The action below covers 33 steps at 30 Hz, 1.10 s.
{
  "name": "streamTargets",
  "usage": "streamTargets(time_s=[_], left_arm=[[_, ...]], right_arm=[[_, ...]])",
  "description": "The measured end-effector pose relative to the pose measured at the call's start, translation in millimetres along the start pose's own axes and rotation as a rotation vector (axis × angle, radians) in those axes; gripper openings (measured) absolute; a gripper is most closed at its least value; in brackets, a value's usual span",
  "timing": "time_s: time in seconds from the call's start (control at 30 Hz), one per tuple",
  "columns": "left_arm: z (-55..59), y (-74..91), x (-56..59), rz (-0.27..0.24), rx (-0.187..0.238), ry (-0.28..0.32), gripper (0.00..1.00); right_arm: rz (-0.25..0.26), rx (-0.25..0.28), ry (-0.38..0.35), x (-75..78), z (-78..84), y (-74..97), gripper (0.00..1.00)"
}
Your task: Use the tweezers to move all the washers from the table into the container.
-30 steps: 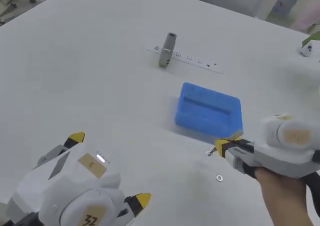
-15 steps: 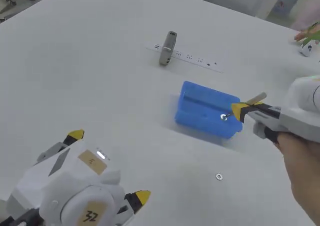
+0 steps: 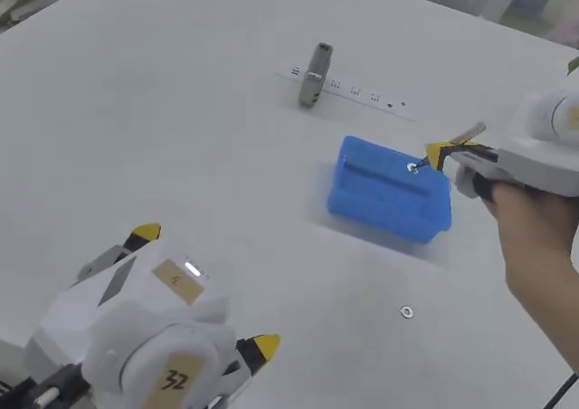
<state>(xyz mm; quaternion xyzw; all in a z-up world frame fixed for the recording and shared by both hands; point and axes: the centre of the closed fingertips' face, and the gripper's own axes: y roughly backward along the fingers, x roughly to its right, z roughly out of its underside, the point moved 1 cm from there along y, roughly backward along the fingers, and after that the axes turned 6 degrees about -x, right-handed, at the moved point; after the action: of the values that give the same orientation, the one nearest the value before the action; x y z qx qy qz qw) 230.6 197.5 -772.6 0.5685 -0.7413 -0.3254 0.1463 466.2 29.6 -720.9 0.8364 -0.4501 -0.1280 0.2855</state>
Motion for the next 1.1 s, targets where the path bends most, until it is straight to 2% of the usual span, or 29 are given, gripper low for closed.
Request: streamTargets(time_s=[0.13, 0.2, 0.23, 0.33, 0.57, 0.83, 0.9, 1.1], left_arm=[[0.3, -0.2, -0.1, -0.001, -0.002, -0.001, 0.96], [0.4, -0.2, -0.3, -0.002, -0.002, 0.001, 0.96], [0.6, -0.2, -0.4, -0.002, -0.004, 0.001, 0.96], [0.5, -0.2, -0.2, -0.003, -0.003, 0.0, 0.96], [0.8, -0.3, -0.3, -0.002, -0.004, 0.002, 0.96], [1.1, -0.4, 0.4, 0.0, -0.006, -0.001, 0.96], [1.4, -0.5, 0.6, 0.001, -0.008, -0.001, 0.96], [1.5, -0.5, 1.3, 0.004, -0.009, -0.004, 0.96]], right_arm=[[0.003, -0.049, 0.015, 4.6, 12.5, -20.4, 0.02], [-0.005, -0.069, 0.03, -1.2, 14.3, -23.3, 0.02], [-0.005, -0.084, 0.04, -3.0, 21.5, -23.1, 0.02], [-0.01, -0.12, 0.059, -3.3, 32.0, -33.0, 0.02], [-0.015, -0.184, 0.059, -0.9, 55.5, -41.4, 0.02], [-0.008, -0.21, 0.058, 4.8, 66.8, -39.0, 0.02], [-0.027, -0.217, 0.033, 4.2, 70.7, -38.9, 0.02], [-0.034, -0.239, 0.047, 0.0, 79.2, -38.0, 0.03]])
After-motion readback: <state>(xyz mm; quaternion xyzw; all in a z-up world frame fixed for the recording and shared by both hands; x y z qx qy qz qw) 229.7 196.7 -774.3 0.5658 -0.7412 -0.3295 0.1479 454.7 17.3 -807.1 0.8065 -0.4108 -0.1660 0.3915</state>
